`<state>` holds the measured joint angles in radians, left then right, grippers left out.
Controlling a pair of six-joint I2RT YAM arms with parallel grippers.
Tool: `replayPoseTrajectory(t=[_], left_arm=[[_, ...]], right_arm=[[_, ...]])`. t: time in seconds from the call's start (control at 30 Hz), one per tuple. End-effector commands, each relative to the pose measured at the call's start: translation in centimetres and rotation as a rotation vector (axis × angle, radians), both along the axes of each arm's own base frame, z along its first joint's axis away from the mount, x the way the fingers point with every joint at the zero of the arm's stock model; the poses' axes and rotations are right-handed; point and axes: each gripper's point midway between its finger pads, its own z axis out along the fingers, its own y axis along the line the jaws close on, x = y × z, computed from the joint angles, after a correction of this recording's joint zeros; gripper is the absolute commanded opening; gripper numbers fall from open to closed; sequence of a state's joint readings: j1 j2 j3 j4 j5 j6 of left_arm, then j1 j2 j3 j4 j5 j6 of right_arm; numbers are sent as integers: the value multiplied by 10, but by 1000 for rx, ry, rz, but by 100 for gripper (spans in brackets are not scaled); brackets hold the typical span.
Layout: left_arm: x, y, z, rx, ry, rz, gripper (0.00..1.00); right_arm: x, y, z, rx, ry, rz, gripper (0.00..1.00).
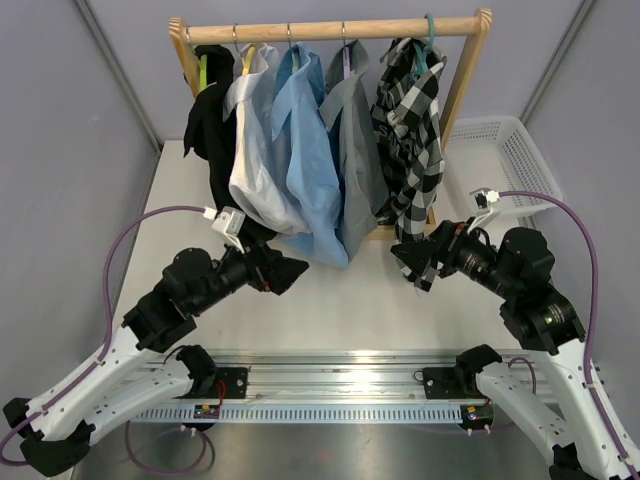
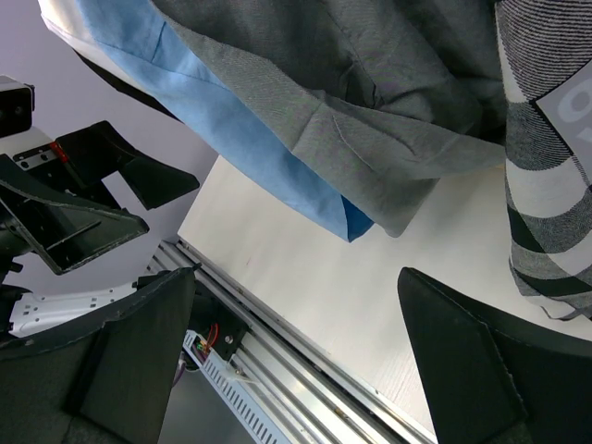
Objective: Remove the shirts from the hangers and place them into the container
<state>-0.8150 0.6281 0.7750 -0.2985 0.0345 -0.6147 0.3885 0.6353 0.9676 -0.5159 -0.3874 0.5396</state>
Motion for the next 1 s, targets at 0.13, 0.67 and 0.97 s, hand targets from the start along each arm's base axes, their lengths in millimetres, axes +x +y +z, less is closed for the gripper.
replayPoseTrajectory(t=[0.13,0.67,0.97], left_arm=[[-4,0,25,-40,-60,-19,99],[-5,16,70,-22,-142,17,99],[-1,19,66,-22,-137,49,99]], right_arm=[[10,3,33,-12,-84,4,100],[62,-26,164,-166,-306,-215,99],[120,-50,157,-354,-229,-408,99]])
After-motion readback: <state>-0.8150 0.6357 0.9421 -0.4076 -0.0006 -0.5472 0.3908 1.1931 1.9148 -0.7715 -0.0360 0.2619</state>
